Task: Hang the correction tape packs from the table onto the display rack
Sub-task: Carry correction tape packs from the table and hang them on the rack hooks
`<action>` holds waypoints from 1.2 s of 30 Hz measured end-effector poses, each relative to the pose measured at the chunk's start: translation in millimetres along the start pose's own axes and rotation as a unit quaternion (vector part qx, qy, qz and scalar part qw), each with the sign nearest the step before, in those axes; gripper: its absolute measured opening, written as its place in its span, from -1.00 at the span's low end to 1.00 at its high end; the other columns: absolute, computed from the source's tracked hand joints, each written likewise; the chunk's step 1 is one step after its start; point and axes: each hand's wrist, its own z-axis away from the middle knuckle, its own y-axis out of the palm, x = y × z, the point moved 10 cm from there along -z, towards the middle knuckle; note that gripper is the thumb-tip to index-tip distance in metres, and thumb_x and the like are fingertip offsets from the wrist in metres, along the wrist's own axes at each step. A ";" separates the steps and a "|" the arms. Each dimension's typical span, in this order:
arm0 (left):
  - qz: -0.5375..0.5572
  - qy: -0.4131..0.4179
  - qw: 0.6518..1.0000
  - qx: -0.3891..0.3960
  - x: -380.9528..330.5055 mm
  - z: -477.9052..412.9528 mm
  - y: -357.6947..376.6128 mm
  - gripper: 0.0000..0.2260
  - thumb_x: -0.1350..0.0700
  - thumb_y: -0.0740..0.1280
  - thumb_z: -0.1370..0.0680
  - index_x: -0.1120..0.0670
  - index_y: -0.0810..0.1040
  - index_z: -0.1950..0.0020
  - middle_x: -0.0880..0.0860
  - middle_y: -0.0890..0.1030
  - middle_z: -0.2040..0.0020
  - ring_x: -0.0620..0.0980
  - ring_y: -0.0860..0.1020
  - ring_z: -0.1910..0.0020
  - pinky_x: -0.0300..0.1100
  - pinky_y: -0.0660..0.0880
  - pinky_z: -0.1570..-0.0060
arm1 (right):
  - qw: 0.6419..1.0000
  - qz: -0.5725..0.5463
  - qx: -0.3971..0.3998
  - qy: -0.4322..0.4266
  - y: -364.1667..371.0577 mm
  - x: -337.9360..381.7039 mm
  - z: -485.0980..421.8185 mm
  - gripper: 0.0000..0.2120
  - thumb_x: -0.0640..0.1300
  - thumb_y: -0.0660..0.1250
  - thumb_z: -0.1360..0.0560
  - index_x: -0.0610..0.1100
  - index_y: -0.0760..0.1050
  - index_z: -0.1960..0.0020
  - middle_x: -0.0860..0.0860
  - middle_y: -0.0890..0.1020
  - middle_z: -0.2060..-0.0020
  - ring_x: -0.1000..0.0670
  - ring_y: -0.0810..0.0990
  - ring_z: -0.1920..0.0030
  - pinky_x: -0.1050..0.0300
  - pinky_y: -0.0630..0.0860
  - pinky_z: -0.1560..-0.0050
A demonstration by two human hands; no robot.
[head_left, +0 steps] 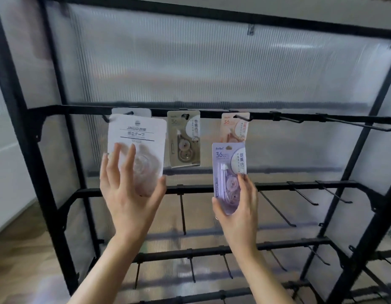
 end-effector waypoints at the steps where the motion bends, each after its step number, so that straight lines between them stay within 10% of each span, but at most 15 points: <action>1: 0.004 0.013 1.000 0.000 -2.1 0.8 -2.9 -0.41 -0.11 0.31 -0.44 0.15 0.40 -0.40 0.23 0.31 -0.44 0.29 0.23 -0.44 0.12 0.14 -0.42 | 1.000 0.001 -0.007 -0.001 3.7 4.1 3.1 -0.31 -0.18 0.52 -0.35 -0.27 0.32 -0.39 -0.19 0.39 -0.34 -0.17 0.42 -0.31 0.02 0.47 -0.19; 25: 0.002 -0.049 0.999 0.001 32.4 -10.7 -21.4 -0.40 -0.16 0.27 -0.42 0.00 0.32 -0.43 0.10 0.27 -0.50 0.18 0.16 -0.47 -0.07 0.03 -0.37 | 1.000 0.024 -0.017 -0.002 23.1 27.2 5.5 -0.32 -0.17 0.52 -0.35 -0.27 0.33 -0.38 -0.19 0.40 -0.33 -0.16 0.42 -0.30 0.13 0.41 -0.17; 36: -0.049 -0.086 0.987 0.127 69.3 -35.5 31.4 -0.29 -0.06 0.42 -0.46 -0.06 0.17 -0.54 0.09 0.07 -0.57 0.23 0.08 -0.49 0.19 0.10 -0.38 | 0.999 0.030 -0.021 -0.014 37.9 31.6 -1.1 -0.33 -0.20 0.54 -0.33 -0.28 0.35 -0.36 -0.18 0.41 -0.31 -0.17 0.42 -0.31 0.14 0.37 -0.21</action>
